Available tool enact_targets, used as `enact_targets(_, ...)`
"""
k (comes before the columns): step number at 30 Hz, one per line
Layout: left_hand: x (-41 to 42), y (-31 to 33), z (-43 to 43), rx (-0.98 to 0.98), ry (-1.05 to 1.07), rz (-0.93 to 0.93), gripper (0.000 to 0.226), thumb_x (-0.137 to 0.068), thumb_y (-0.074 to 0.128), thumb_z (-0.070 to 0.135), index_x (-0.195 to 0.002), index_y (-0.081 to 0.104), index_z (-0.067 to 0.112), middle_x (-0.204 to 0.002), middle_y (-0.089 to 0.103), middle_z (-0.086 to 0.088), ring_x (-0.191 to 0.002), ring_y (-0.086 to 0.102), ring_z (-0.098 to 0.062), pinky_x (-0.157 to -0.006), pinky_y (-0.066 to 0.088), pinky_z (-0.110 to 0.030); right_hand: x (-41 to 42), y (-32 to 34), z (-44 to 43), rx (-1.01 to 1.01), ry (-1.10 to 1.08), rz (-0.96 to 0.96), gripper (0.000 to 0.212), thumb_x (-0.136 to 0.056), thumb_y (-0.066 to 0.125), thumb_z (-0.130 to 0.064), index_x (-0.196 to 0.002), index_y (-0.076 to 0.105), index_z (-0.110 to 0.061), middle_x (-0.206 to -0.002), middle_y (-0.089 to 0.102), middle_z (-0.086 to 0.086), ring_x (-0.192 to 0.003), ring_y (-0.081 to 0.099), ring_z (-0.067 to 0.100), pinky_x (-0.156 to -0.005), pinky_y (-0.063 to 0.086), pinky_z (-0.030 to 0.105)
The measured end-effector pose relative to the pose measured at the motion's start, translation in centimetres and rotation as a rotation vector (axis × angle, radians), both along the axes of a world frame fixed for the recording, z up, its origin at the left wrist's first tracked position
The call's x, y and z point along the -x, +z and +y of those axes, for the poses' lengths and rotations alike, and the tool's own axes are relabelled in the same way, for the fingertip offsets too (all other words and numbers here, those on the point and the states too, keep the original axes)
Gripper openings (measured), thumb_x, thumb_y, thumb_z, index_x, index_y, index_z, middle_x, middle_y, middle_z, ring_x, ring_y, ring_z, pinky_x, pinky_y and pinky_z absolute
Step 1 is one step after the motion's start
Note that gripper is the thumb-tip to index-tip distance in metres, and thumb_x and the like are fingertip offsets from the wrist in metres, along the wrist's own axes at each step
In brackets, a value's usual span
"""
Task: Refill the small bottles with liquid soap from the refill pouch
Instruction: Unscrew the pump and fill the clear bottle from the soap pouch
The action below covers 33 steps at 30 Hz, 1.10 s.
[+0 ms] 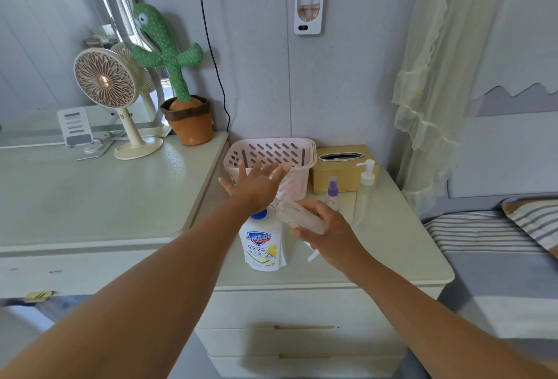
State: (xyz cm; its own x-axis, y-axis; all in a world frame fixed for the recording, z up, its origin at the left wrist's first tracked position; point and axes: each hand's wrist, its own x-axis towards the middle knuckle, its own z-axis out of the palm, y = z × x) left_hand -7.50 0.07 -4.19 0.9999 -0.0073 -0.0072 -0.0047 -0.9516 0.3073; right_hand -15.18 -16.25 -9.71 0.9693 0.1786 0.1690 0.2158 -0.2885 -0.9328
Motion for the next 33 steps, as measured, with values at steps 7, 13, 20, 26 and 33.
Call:
enact_targets(7,0.1,0.9,-0.2,-0.037,-0.003,0.02,0.061,-0.093,0.006,0.067,-0.148,0.02,0.045,-0.161,0.0,0.006,-0.147,-0.014,-0.026,-0.103,-0.017,-0.068,0.1,0.2,-0.1,-0.004,-0.007,0.004,0.038,-0.083,0.071,-0.025,-0.116,0.054,-0.034,-0.098,0.055,-0.019,-0.092,0.056,0.007,-0.073,0.049,0.024)
enact_targets(13,-0.1,1.4,-0.1,-0.007,0.002,0.012,0.062,-0.092,0.007,0.068,-0.149,0.018,0.044,-0.161,-0.002,0.004,-0.146,-0.015,-0.027,-0.102,-0.02,-0.067,-0.3,0.7,-0.1,-0.021,0.001,0.003,0.041,-0.083,0.071,-0.023,-0.12,0.054,-0.029,-0.1,0.056,-0.013,-0.091,0.054,0.008,-0.07,0.044,0.021)
enact_targets(20,-0.4,-0.6,0.3,-0.004,-0.011,-0.001,0.071,-0.086,0.001,0.074,-0.148,0.02,0.043,-0.16,0.003,0.007,-0.147,-0.012,-0.026,-0.106,-0.016,-0.067,0.1,-0.1,0.2,0.01,-0.001,0.013,0.04,-0.083,0.07,-0.022,-0.119,0.055,-0.029,-0.097,0.056,-0.017,-0.09,0.056,0.007,-0.072,0.047,0.019)
enact_targets(26,-0.2,1.1,0.1,-0.038,-0.004,-0.005,0.063,-0.092,0.005,0.069,-0.149,0.016,0.044,-0.161,-0.003,0.005,-0.146,-0.015,-0.026,-0.104,-0.018,-0.066,-0.1,0.7,0.2,-0.004,-0.01,0.029,0.04,-0.082,0.071,-0.025,-0.119,0.054,-0.029,-0.101,0.056,-0.012,-0.094,0.056,0.01,-0.071,0.047,0.021)
enact_targets(33,0.2,-0.1,0.4,0.04,0.025,-0.016,0.065,-0.091,0.005,0.068,-0.149,0.017,0.042,-0.161,0.004,0.007,-0.147,-0.011,-0.027,-0.105,-0.015,-0.067,-0.1,0.3,0.4,0.028,-0.021,0.032,0.041,-0.082,0.072,-0.025,-0.119,0.054,-0.03,-0.099,0.055,-0.014,-0.095,0.056,0.012,-0.075,0.051,0.024)
